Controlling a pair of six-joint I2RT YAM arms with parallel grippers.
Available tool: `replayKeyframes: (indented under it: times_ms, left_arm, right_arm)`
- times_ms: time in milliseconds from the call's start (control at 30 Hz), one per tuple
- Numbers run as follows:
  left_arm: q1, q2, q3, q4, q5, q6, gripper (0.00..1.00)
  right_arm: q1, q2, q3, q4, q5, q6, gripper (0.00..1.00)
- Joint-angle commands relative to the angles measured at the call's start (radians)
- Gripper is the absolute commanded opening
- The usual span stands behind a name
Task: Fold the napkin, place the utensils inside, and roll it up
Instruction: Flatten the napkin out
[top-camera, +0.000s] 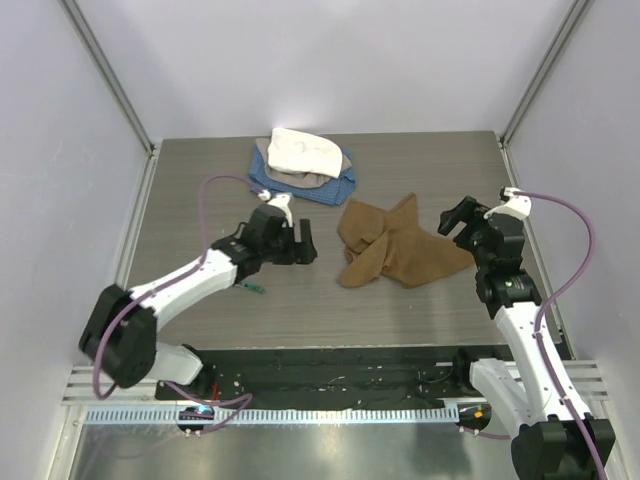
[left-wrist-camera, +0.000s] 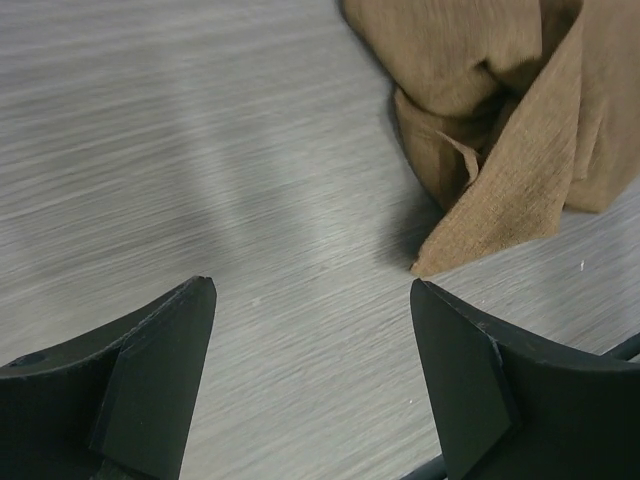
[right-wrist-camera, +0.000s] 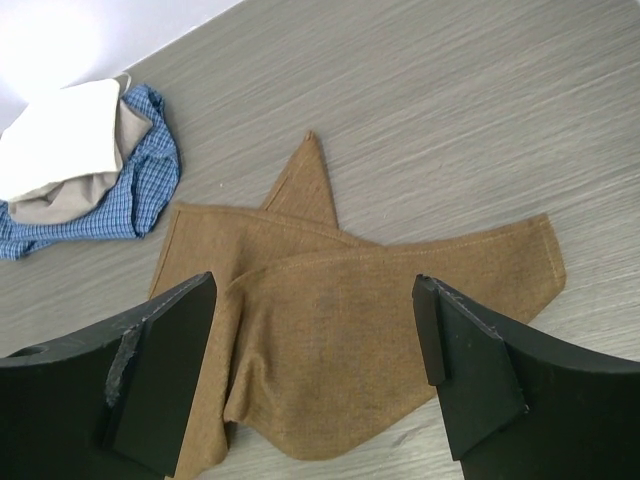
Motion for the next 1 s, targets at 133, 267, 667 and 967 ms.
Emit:
replayKeyframes:
  times_ms: [133,267,667,967]
  left_arm:
    - [-0.095,0.267,0.123,0.246,0.101,0.02,0.81]
    - [-0.115,0.384,0.173,0.258,0.136,0.022,0.77]
    - [-0.176,0.482,0.201,0.274,0.228,0.002,0.65]
    - [-0.23,0.438,0.189,0.252,0.218,-0.044,0.0]
  right_arm:
    - [-0.001,0.011,0.029,-0.033,-0.048,0.015,0.88]
    - [-0.001,0.02,0.034,-0.041,-0.064,0.015,0.88]
    - [-0.001,0.06,0.035,-0.055,-0.087,0.01,0.88]
    - [-0.001,0.068,0.04,-0.065,-0.095,0.007,0.88]
